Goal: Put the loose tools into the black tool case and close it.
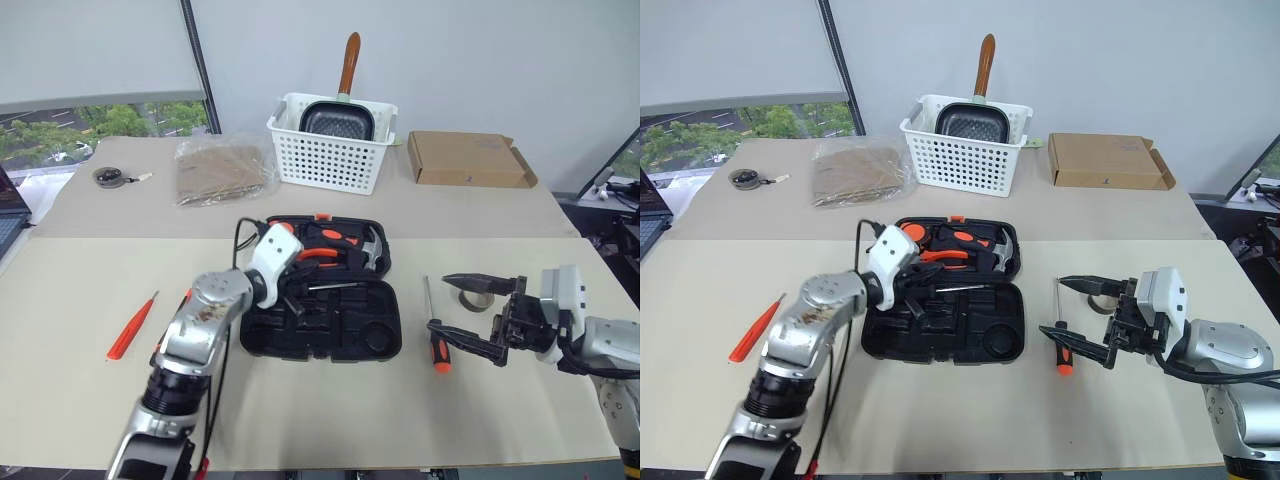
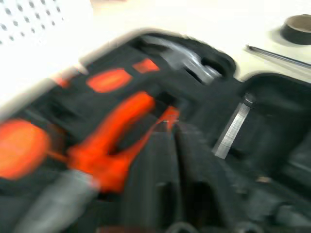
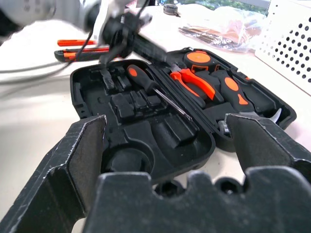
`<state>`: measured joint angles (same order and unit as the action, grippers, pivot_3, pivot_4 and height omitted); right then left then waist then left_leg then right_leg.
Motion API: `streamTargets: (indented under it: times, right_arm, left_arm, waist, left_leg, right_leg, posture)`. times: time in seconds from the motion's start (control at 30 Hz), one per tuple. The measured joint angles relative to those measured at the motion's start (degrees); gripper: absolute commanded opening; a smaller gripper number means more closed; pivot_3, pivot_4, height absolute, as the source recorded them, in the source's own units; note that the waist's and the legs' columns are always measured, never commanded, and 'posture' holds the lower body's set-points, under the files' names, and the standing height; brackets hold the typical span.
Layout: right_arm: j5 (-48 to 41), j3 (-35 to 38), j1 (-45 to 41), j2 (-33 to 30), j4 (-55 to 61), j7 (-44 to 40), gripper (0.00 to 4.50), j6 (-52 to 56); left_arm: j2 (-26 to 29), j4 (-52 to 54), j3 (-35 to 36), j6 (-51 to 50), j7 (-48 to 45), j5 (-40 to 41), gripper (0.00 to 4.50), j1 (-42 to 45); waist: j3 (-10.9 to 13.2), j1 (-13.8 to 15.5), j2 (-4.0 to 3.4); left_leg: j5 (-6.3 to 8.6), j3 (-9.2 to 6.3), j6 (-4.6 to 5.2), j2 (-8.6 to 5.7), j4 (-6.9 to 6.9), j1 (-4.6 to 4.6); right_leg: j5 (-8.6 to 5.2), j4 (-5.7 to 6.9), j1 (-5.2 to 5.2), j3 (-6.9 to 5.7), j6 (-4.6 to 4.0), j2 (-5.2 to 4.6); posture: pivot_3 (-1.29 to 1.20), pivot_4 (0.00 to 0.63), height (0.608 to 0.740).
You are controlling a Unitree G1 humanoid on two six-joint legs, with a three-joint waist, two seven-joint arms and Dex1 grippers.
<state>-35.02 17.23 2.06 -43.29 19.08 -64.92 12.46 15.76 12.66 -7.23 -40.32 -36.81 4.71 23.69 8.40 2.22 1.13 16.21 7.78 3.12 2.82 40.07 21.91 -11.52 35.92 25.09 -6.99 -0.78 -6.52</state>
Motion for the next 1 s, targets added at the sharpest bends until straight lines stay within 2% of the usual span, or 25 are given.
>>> streamTargets:
  times: [0.27, 0.57, 0.87, 1.0]
  right_arm:
    - [-0.02, 0.00, 0.94, 0.00, 1.03, 0.62, 4.50, 0.00]
    - [-0.02, 0.00, 0.99, 0.00, 1.57, 1.61, 4.50, 0.01]
    - [-0.02, 0.00, 0.99, 0.00, 1.79, 2.20, 4.50, 0.01]
    - [-0.02, 0.00, 0.98, -0.01, 1.83, 2.48, 4.50, 0.03]
  left_arm:
    - [-1.28, -4.19, -3.00, 2.76, 6.10, -2.24, 0.08, -0.21]
    - [-1.12, -4.88, -3.95, 1.07, 6.34, -2.04, 0.08, 0.38]
    - [3.35, -5.29, -7.89, 2.05, 4.65, -2.86, 0.08, 0.51]
    - [3.48, -6.24, -8.60, 2.74, 4.80, -3.17, 0.08, 0.51]
  waist:
    - [-0.03, 0.04, -0.04]
    - [-0.18, -0.05, -0.17]
    - [-0.75, -0.45, -0.22]
    - [-0.96, -0.54, -0.24]
  left_leg:
    - [0.01, -0.03, 0.01, -0.01, 0.00, -0.12]
    - [0.02, -0.01, 0.02, 0.00, -0.01, -0.19]
    - [0.03, 0.04, 0.01, 0.02, -0.22, -0.43]
    - [0.07, 0.04, 0.04, 0.01, -0.22, -0.60]
  right_leg:
    - [0.02, 0.03, -0.08, 0.05, -0.03, -0.02]
    - [0.01, 0.02, -0.11, 0.06, -0.04, -0.02]
    - [-0.07, 0.00, -0.18, 0.12, -0.15, 0.01]
    - [-0.09, -0.03, -0.36, 0.12, -0.15, -0.02]
  posture:
    - [0.00, 0.150, 0.700]
    - [0.00, 0.150, 0.700]
    - [0.00, 0.150, 0.700]
    - [0.00, 0.150, 0.700]
